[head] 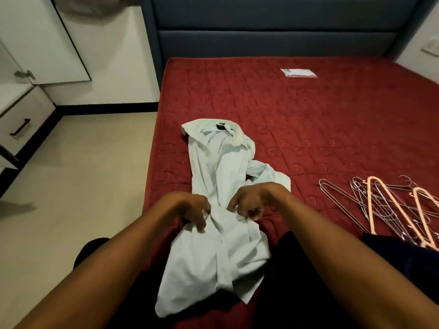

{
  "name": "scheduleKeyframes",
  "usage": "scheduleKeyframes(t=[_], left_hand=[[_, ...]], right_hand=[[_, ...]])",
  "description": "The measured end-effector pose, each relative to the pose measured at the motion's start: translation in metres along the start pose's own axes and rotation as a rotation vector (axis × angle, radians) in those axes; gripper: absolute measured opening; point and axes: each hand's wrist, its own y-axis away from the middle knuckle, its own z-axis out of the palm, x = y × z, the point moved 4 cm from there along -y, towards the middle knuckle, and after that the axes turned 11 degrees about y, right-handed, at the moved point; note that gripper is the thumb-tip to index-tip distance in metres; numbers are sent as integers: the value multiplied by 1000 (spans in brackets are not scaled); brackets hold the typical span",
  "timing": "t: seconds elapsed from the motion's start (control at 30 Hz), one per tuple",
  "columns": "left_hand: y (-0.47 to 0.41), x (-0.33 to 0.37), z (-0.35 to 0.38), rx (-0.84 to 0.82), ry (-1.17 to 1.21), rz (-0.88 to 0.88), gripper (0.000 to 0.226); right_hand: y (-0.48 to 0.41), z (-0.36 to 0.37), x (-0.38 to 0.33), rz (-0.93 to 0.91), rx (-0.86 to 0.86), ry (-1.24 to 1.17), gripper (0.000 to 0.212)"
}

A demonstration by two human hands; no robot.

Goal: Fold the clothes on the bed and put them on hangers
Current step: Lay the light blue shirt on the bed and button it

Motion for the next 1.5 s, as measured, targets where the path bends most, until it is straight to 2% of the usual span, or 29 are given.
scheduleKeyframes(t=[0.03, 0.1, 0.17, 0.23, 0.33, 0.4, 0.5, 0.57, 0.67, 0.7, 0.77, 0.8, 0.87, 0.9, 0.97, 1.0, 1.07, 1.1, 1.17, 1.2, 1.27, 1.33, 1.4, 1.5], left_hand=[[3, 4, 4, -121, -47, -22, 55], [10, 11, 5, -262, -46, -44, 44], [16, 14, -5, -305, 87, -75, 31], [11, 11, -28, -148, 196, -49, 20], [-15, -6, -67, 379, 507, 59, 24], [-29, -16, -82, 691, 805, 112, 27], [-57, -27, -104, 975, 1101, 107, 51], [-72, -28, -120, 1080, 1077, 55, 60], [-84, -18, -134, 1164, 932, 42, 46], [-88, -14, -133, 1147, 865, 65, 52], [-94, -2, -126, 985, 668, 194, 73], [-96, 5, -118, 853, 558, 248, 81], [-96, 10, -102, 621, 466, 340, 84], [-95, 9, -96, 561, 501, 371, 81], [-91, 3, -94, 517, 733, 364, 68], [-90, -2, -94, 512, 879, 340, 59], [-92, -10, -100, 570, 1099, 322, 43], [-92, -12, -103, 608, 1155, 325, 41], [-93, -15, -108, 683, 1165, 338, 51], [-93, -15, -108, 705, 1150, 334, 60], [-96, -17, -110, 719, 1136, 320, 71], [-96, -17, -111, 711, 1130, 324, 69], [-95, -17, -111, 708, 1118, 341, 65], [-92, -19, -110, 716, 1089, 380, 62]], right_hand=[[5, 1, -4, 2, -96, 52, 43], [9, 2, -12, 11, -211, 171, 38], [-1, -7, -17, 9, -168, 167, 26], [-15, -30, -17, -37, 114, 24, 18], [-37, -65, -18, -73, 570, -284, 23], [-56, -74, -18, -33, 725, -436, 40], [-83, -87, -16, 54, 889, -595, 62], [-92, -101, -12, 115, 1030, -604, 62], [-107, -122, -16, 87, 1178, -535, 33], [-109, -128, -21, 40, 1231, -516, 28], [-111, -143, -27, -71, 1337, -541, 33], [-113, -150, -29, -121, 1351, -550, 38], [-119, -160, -35, -187, 1228, -487, 49], [-126, -161, -37, -201, 1107, -454, 53], [-136, -154, -35, -206, 895, -500, 53], [-139, -148, -30, -179, 858, -589, 46], [-137, -137, -20, -82, 888, -763, 18], [-133, -132, -16, -41, 914, -793, 12], [-128, -122, -13, -41, 919, -809, 11], [-125, -118, -13, -73, 919, -813, 14], [-122, -114, -11, -138, 912, -798, 38], [-118, -112, -12, -211, 842, -800, 59], [-115, -114, -13, -304, 759, -851, 66], [-111, -115, -12, -371, 690, -925, 63]])
